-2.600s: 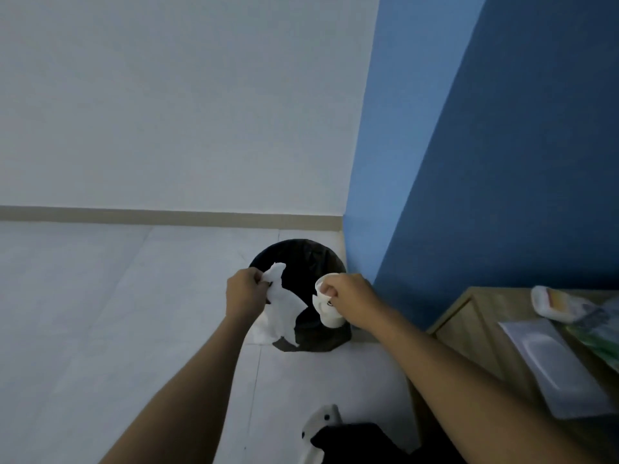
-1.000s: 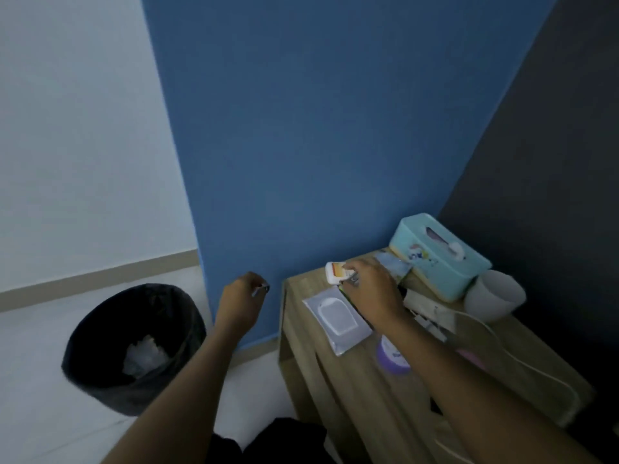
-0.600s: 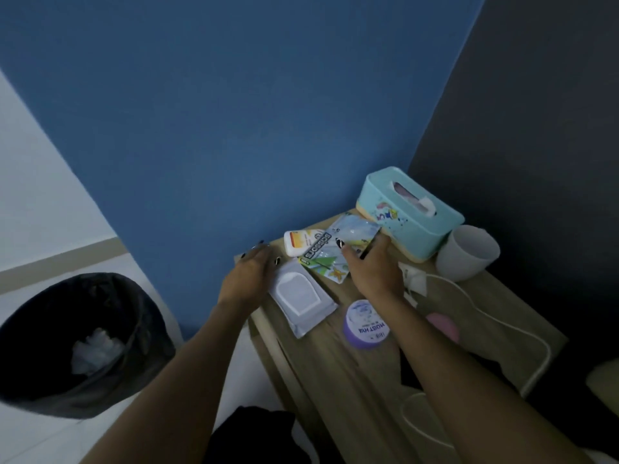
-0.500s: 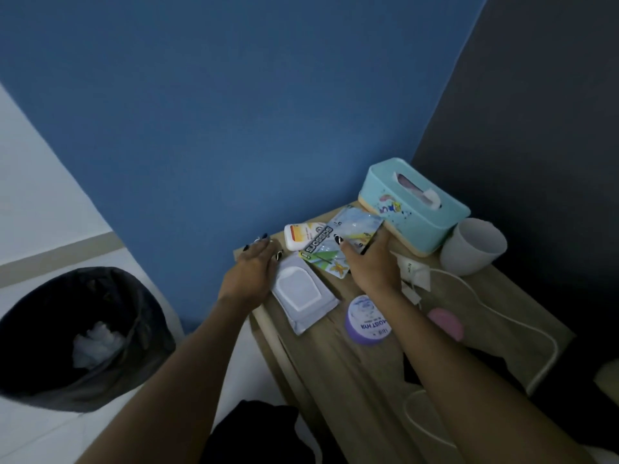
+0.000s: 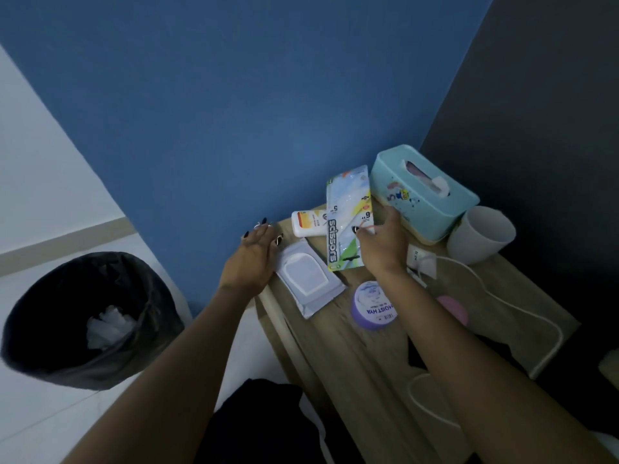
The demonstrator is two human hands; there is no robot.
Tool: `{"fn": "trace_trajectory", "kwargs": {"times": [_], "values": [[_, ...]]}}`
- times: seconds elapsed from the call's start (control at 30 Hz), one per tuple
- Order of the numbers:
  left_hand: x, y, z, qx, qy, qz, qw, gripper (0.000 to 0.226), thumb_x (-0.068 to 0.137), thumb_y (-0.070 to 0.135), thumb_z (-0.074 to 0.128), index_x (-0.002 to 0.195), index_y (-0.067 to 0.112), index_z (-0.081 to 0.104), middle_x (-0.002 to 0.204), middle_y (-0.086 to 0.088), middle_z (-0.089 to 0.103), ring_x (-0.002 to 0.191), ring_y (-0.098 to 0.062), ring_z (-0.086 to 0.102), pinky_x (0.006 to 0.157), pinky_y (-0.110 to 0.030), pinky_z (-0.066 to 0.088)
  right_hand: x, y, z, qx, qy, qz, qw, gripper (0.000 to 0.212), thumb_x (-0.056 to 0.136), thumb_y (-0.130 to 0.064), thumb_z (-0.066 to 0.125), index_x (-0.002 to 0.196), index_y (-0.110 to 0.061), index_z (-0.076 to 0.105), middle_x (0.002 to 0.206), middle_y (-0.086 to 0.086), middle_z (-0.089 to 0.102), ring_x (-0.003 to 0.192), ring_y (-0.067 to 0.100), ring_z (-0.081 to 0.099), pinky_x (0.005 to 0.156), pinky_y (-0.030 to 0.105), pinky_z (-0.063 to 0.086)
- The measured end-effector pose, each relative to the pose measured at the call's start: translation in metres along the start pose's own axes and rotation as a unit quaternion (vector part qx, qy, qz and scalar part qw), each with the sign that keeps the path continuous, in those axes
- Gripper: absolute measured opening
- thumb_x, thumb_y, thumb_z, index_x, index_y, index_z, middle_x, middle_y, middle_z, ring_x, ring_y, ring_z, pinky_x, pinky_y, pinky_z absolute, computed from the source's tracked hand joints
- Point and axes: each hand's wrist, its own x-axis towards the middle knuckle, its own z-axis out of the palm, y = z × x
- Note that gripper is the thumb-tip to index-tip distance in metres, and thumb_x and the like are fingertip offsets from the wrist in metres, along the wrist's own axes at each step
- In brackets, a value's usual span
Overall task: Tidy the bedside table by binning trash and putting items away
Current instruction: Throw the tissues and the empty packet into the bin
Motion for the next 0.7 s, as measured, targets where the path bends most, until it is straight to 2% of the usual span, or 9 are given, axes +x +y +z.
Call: {"fn": "trace_trajectory", "kwargs": {"times": [0.07, 0.13, 0.2, 0.33, 0.4, 0.5, 0.6, 0.7], "values": [[-0.008, 0.0, -0.011, 0.001, 0.013, -0.007, 1.0, 0.039, 0.101, 0.032, 0.029, 0.134, 0.018, 0.044, 0.146, -0.006, 0.042, 0.133, -0.027, 0.041, 0.101, -0.042, 0.042, 0.0, -0.007, -0.006, -0.011, -0.01, -0.014, 1.0, 0.044, 0.087, -0.012, 0.064, 0.129, -0.009, 0.052, 0.117, 0.012, 0.068, 0.104, 0.028, 0.066, 0.086, 0.037, 0.054], [-0.017, -0.002, -0.025, 0.004, 0.028, -0.014, 1.0, 0.041, 0.1, 0.033, 0.028, 0.132, 0.013, 0.046, 0.145, -0.008, 0.043, 0.133, -0.028, 0.042, 0.099, -0.042, 0.042, -0.004, -0.017, -0.012, -0.02, -0.017, -0.045, 0.999, 0.022, 0.085, -0.012, 0.063, 0.107, -0.008, 0.067, 0.103, 0.01, 0.073, 0.093, 0.027, 0.069, 0.079, 0.035, 0.056], [-0.028, -0.007, -0.042, 0.017, 0.043, -0.031, 0.998, 0.042, 0.101, 0.034, 0.031, 0.134, 0.012, 0.044, 0.149, -0.007, 0.04, 0.136, -0.026, 0.039, 0.101, -0.043, 0.041, -0.014, -0.03, -0.016, -0.023, -0.028, -0.074, 0.997, 0.013, 0.084, -0.011, 0.061, 0.09, -0.007, 0.072, 0.089, 0.009, 0.074, 0.083, 0.027, 0.069, 0.071, 0.031, 0.052], [-0.057, -0.028, -0.08, 0.041, 0.078, -0.072, 0.994, 0.042, 0.1, 0.033, 0.034, 0.137, 0.016, 0.046, 0.151, -0.006, 0.039, 0.136, -0.025, 0.041, 0.104, -0.041, 0.039, -0.043, -0.052, -0.01, -0.043, -0.064, -0.1, 0.992, 0.017, 0.083, -0.014, 0.061, 0.079, 0.0, 0.072, 0.077, 0.018, 0.071, 0.074, 0.033, 0.066, 0.06, 0.029, 0.041], [-0.075, -0.042, -0.098, 0.054, 0.103, -0.091, 0.989, 0.041, 0.1, 0.032, 0.036, 0.136, 0.015, 0.048, 0.149, -0.006, 0.042, 0.133, -0.026, 0.045, 0.104, -0.04, 0.04, -0.06, -0.061, -0.001, -0.051, -0.098, -0.109, 0.988, 0.02, 0.081, -0.014, 0.061, 0.076, 0.003, 0.07, 0.073, 0.022, 0.069, 0.068, 0.03, 0.063, 0.057, 0.03, 0.041], [-0.104, -0.066, -0.119, 0.06, 0.149, -0.113, 0.981, 0.04, 0.1, 0.03, 0.038, 0.133, 0.013, 0.052, 0.145, -0.008, 0.047, 0.134, -0.024, 0.045, 0.107, -0.037, 0.038, -0.085, -0.069, 0.018, -0.083, -0.143, -0.109, 0.98, 0.026, 0.082, -0.019, 0.063, 0.073, 0.004, 0.07, 0.062, 0.015, 0.063, 0.066, 0.029, 0.06, 0.055, 0.03, 0.039], [-0.132, -0.096, -0.133, 0.077, 0.177, -0.136, 0.972, 0.039, 0.1, 0.025, 0.038, 0.132, 0.007, 0.052, 0.144, -0.012, 0.047, 0.137, -0.023, 0.039, 0.111, -0.035, 0.033, -0.11, -0.075, 0.04, -0.089, -0.182, -0.099, 0.974, 0.023, 0.079, -0.02, 0.063, 0.072, -0.001, 0.073, 0.067, 0.015, 0.07, 0.07, 0.028, 0.066, 0.056, 0.028, 0.039], [-0.153, -0.127, -0.138, 0.077, 0.191, -0.174, 0.963, 0.04, 0.101, 0.021, 0.036, 0.132, 0.004, 0.052, 0.145, -0.013, 0.045, 0.141, -0.022, 0.033, 0.113, -0.035, 0.029, -0.127, -0.077, 0.066, -0.127, -0.238, -0.085, 0.959, 0.026, 0.078, -0.019, 0.063, 0.057, -0.004, 0.066, 0.054, 0.009, 0.06, 0.062, 0.023, 0.061, 0.05, 0.026, 0.036]]}}
